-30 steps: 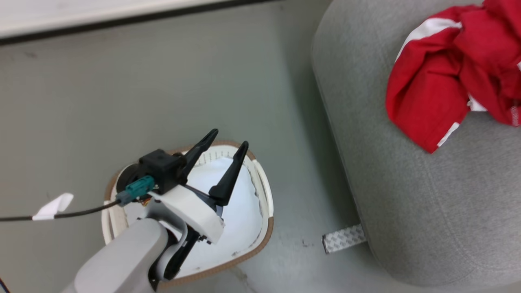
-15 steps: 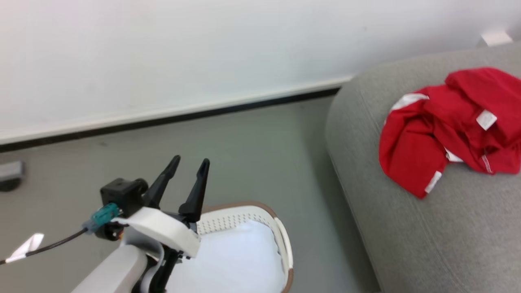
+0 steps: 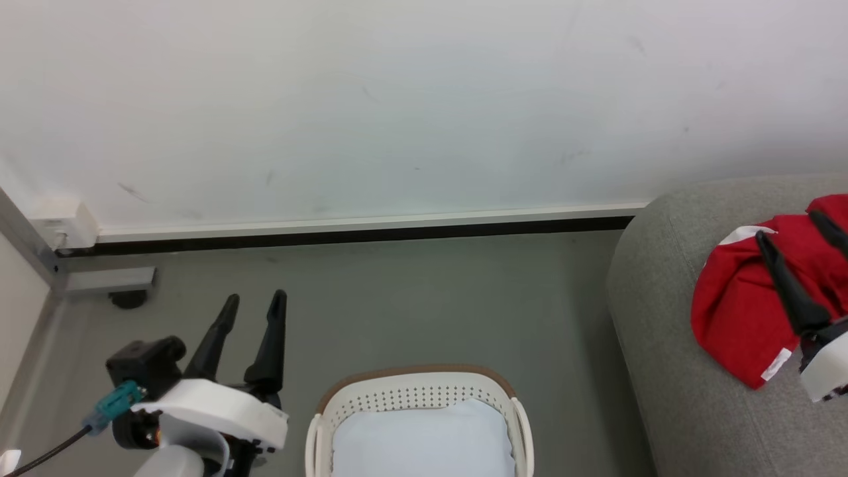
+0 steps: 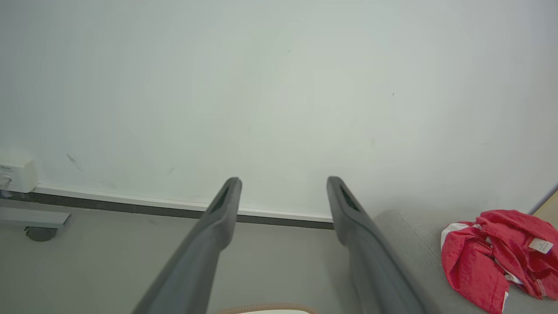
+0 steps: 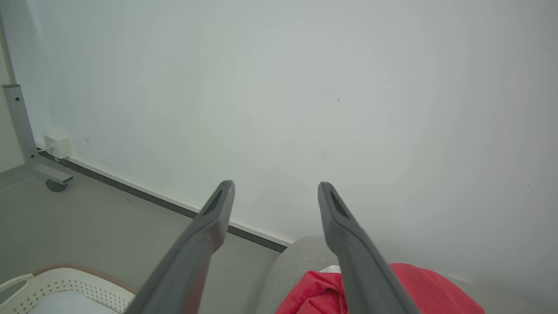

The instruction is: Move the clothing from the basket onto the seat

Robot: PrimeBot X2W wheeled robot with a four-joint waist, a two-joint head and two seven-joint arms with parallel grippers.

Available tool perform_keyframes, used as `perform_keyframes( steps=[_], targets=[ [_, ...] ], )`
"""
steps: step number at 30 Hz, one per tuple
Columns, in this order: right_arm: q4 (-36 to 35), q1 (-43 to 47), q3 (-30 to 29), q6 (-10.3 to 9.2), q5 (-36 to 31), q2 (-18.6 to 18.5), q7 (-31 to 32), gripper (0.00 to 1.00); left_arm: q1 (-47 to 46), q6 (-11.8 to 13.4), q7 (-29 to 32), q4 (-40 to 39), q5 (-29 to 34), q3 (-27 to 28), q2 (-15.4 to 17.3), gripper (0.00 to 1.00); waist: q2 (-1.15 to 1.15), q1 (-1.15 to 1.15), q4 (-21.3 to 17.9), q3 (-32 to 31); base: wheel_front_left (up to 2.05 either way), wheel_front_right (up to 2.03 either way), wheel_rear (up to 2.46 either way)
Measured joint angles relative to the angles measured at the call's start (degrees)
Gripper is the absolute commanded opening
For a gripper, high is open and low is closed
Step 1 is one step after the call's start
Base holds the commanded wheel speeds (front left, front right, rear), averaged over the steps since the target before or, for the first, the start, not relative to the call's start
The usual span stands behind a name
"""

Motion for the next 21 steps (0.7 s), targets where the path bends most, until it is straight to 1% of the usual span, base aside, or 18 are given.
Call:
perform_keyframes(
  steps=[3, 5, 7, 9, 12, 15, 19, 21],
  targets=[
    [-1.37, 5.89, -4.89, 0.0, -3.19, 5.7, -2.26, 1.0, 1.69, -0.13, 0.0, -0.02, 1.69, 2.29, -0.96, 1.0, 0.0, 0.0, 1.21, -0.57, 0.0, 0.0, 0.0],
    [-3.21, 9.26, -7.79, 0.01, -5.77, 9.61, -5.26, 1.0, 2.95, 0.04, 0.0, -0.23, 3.02, 4.65, -1.88, 1.0, 0.0, 0.01, 1.82, -0.7, 0.0, 0.0, 0.0],
    [-4.01, 11.61, -10.43, 0.0, -8.75, 12.49, -7.38, 1.0, 4.11, 0.18, -0.01, -0.79, 5.77, 7.28, -2.8, 1.0, 0.0, 0.01, 2.16, -0.57, 0.0, 0.0, 0.0],
    [-4.45, 14.07, -12.21, 0.0, -11.6, 15.39, -8.83, 1.0, 5.66, -0.35, -0.01, -1.3, 7.68, 9.37, -4.28, 1.0, 0.0, 0.01, 2.38, -0.29, 0.0, 0.0, 0.0],
    [-5.68, 16.45, -13.67, 0.0, -14.93, 19.96, -10.1, 1.0, 7.77, -1.51, -0.01, -1.02, 11.0, 11.58, -6.23, 1.0, 0.0, 0.01, 2.53, 0.19, 0.0, 0.0, 0.0],
    [-6.26, 18.35, -15.18, 0.0, -17.63, 23.59, -10.6, 1.0, 9.19, -3.24, 0.0, -0.54, 14.02, 13.76, -8.28, 1.0, 0.0, 0.02, 2.49, 0.48, 0.0, 0.0, 0.0],
    [-7.3, 20.12, -16.51, 0.0, -20.26, 27.52, -10.82, 1.0, 10.58, -5.95, -0.01, 0.09, 17.48, 17.06, -11.06, 1.0, 0.0, 0.02, 2.21, 0.54, 0.0, 0.0, 0.0],
    [-7.59, 20.91, -17.2, 0.0, -21.13, 28.82, -10.82, 1.0, 11.18, -7.36, -0.01, 0.52, 19.28, 18.59, -12.4, 1.0, 0.0, 0.02, 2.09, 0.45, 0.0, 0.0, 0.0]
  ],
)
